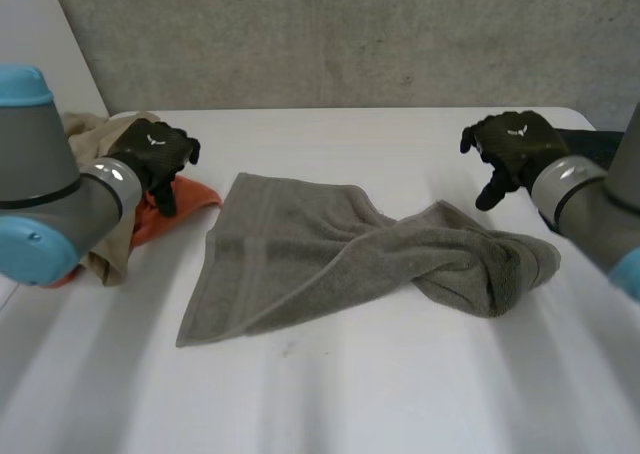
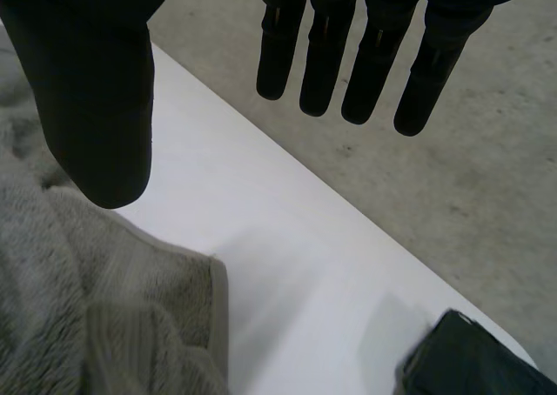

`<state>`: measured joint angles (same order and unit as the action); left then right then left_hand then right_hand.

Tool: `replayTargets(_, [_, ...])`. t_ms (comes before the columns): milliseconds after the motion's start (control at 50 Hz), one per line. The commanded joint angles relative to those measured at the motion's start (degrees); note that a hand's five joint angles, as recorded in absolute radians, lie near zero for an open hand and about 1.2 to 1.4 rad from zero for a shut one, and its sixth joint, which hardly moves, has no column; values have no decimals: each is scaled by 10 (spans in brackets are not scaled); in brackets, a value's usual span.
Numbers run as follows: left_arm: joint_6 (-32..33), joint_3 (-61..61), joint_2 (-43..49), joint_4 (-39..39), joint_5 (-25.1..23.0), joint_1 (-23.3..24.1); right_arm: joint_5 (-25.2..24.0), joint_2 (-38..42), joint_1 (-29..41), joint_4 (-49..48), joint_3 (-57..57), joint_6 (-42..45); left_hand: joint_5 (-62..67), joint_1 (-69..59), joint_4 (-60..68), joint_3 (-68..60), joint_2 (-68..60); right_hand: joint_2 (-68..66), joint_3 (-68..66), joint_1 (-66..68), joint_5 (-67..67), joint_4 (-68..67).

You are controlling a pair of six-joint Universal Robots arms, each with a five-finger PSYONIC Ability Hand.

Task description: Fold the laundry.

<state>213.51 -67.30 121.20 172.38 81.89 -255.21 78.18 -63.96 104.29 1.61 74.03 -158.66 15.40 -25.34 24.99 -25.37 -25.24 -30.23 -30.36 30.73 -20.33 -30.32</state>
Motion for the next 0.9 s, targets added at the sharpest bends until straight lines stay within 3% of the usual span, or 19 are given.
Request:
replayTargets(20, [-92, -105, -119, -85, 6, 30, -95, 69, -29, 156, -164, 32, 28, -29, 32, -28, -30, -48, -47, 43, -47, -47])
replayTargets(200, [-190, -294, -248, -53, 13, 70, -124, 207, -22, 315, -353, 117, 8, -9, 12, -8, -10, -48, -47, 43, -47, -47])
replayTargets(460, [-190, -412, -284, 77, 71, 96, -128, 277, 13, 363, -361, 142, -36, 35, -32, 35, 34, -31, -30, 27, -31, -31])
replayTargets(500, [-192, -412, -277, 78, 76, 96, -128, 279, 17, 354, -357, 137, -38, 37, -33, 37, 36, -100, -99, 95, -99, -99])
replayTargets(540, [-193, -411, -272, 79, 74, 96, -128, 278, 21, 345, -358, 135, -44, 44, -40, 44, 43, -284, -283, 279, -283, -284])
replayTargets(560, [-193, -410, -269, 81, 74, 96, -128, 272, 24, 336, -361, 131, -54, 54, -50, 54, 53, -496, -494, 491, -495, -495])
replayTargets(680, [-199, -391, -251, 88, 76, 97, -138, 180, 31, 306, -327, 98, -79, 79, -75, 79, 78, -498, -496, 493, -497, -497])
replayTargets(780, [-244, -360, -212, 84, 74, 97, -156, 50, 43, 200, -212, 71, -127, 126, -123, 126, 125, -498, -496, 493, -497, -497])
replayTargets(900, [-307, -324, -171, 65, 69, 98, -144, -55, 66, 96, -126, 46, -154, 153, -149, 153, 152, -498, -496, 493, -497, -497])
